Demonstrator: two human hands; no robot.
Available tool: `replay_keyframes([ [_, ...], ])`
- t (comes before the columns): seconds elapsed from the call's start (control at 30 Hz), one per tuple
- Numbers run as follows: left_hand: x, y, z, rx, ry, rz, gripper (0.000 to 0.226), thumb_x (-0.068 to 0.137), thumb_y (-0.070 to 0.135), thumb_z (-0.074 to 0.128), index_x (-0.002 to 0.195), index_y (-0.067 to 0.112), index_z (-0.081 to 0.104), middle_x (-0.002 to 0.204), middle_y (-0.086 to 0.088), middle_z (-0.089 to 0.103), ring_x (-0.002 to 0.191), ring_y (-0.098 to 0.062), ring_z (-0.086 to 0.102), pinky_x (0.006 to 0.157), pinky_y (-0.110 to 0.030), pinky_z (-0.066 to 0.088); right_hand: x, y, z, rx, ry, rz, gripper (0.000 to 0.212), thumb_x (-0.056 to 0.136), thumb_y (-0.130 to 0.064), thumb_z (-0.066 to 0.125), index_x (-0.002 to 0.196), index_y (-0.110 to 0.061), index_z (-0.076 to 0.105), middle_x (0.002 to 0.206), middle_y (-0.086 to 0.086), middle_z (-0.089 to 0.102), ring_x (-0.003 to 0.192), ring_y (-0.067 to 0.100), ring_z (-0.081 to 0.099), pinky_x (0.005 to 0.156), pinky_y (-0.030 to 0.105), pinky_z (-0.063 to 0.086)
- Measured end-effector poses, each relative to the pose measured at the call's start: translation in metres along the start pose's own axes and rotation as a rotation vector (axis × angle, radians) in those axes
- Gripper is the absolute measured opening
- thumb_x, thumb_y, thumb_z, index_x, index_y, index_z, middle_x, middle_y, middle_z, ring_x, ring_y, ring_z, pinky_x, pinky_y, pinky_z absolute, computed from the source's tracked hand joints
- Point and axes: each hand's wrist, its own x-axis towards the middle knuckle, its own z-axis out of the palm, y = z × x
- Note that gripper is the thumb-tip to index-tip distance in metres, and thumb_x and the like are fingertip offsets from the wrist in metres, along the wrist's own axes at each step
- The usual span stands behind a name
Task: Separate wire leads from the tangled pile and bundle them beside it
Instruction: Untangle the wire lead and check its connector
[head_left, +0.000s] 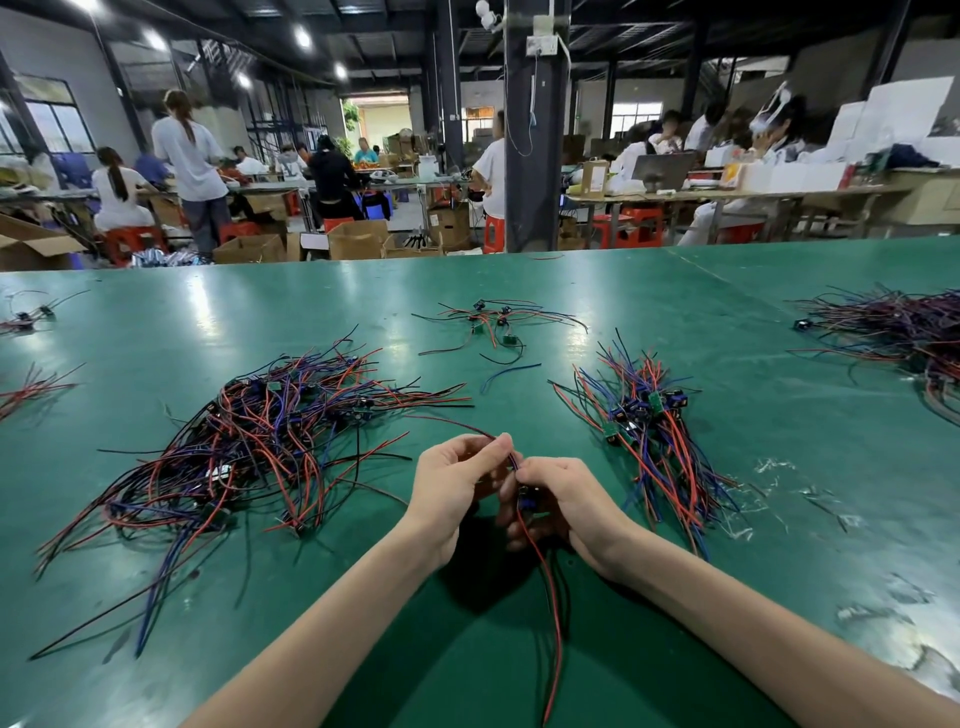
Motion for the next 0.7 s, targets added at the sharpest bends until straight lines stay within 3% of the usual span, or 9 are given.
replay_keyframes([
  [0.13,0.004,-0.005,-0.001,0.051,0.115,0.045,0.022,0.086,0.016,0.067,0.066,0.006,0.065,0.066,-0.008,0.069,0.057,-0.013,0.056,0.063,-0.023,0.049,-0.001,0.002,0.001,-0.076,0.025,-0.037,0.032,0.09,-0.005,0.044,0.063,-0.005,0.061,0.056,0.014,0.059,0.045,0.022,0.054,0.047,0.027,0.051],
  [0.3,0.011,-0.008,-0.006,0.218,0.199,0.158,0.022,0.084,0.015,0.069,0.065,0.006,0.065,0.067,-0.01,0.068,0.054,-0.009,0.051,0.058,-0.018,0.046,0.0,0.003,0.0,-0.18,0.085,-0.038,0.028,0.084,-0.003,0.047,0.059,-0.006,0.058,0.052,0.013,0.057,0.04,0.021,0.051,0.043,0.024,0.047],
  [0.47,0.017,-0.006,-0.017,0.394,0.254,0.258,0.023,0.085,0.02,0.07,0.066,0.006,0.066,0.063,-0.005,0.069,0.056,-0.008,0.06,0.063,-0.021,0.05,0.0,0.004,0.0,-0.215,0.078,-0.032,0.025,0.081,-0.003,0.048,0.059,-0.006,0.058,0.053,0.016,0.058,0.04,0.022,0.05,0.042,0.023,0.043],
  [0.7,0.015,-0.002,-0.013,0.208,0.194,0.137,0.025,0.085,0.023,0.069,0.066,0.009,0.06,0.055,0.003,0.064,0.05,-0.006,0.051,0.057,-0.016,0.046,0.0,0.003,-0.002,-0.236,0.062,-0.032,0.027,0.08,-0.003,0.047,0.056,-0.009,0.058,0.051,0.015,0.058,0.039,0.022,0.05,0.042,0.023,0.044],
])
